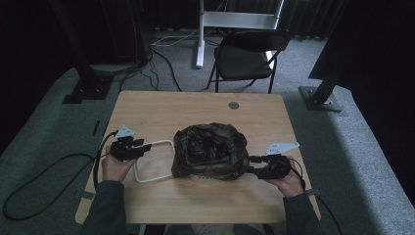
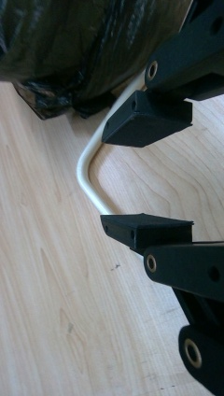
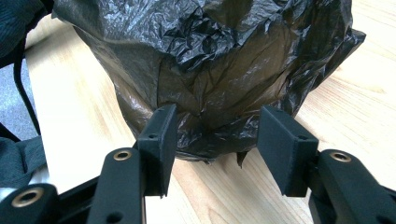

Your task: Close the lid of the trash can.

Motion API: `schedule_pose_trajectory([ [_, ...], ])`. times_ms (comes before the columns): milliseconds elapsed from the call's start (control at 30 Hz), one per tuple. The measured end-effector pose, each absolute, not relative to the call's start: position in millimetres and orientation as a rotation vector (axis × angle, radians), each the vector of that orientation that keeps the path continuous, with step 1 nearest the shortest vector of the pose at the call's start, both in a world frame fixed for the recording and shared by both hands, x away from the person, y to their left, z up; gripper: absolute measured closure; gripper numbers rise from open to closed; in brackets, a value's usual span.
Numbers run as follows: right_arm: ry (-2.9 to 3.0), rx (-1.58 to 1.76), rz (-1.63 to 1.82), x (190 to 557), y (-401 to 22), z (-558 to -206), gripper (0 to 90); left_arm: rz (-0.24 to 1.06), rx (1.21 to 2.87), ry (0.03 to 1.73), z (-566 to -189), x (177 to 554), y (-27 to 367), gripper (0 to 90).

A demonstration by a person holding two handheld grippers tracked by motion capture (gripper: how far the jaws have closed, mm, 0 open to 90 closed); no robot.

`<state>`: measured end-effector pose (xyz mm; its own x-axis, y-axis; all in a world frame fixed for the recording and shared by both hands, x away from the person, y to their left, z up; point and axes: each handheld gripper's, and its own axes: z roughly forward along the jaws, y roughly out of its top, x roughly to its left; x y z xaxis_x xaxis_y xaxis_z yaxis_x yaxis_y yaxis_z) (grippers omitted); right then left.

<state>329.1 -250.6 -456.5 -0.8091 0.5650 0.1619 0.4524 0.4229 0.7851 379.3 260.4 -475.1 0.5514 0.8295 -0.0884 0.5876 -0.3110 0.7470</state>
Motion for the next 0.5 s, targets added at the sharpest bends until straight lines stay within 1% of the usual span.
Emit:
schedule_pose_trajectory([
  [500,2.542,0.915,1.339,329,-251,-457,47.4,0.402,2.027,1.220,-493,383,273,54.4],
])
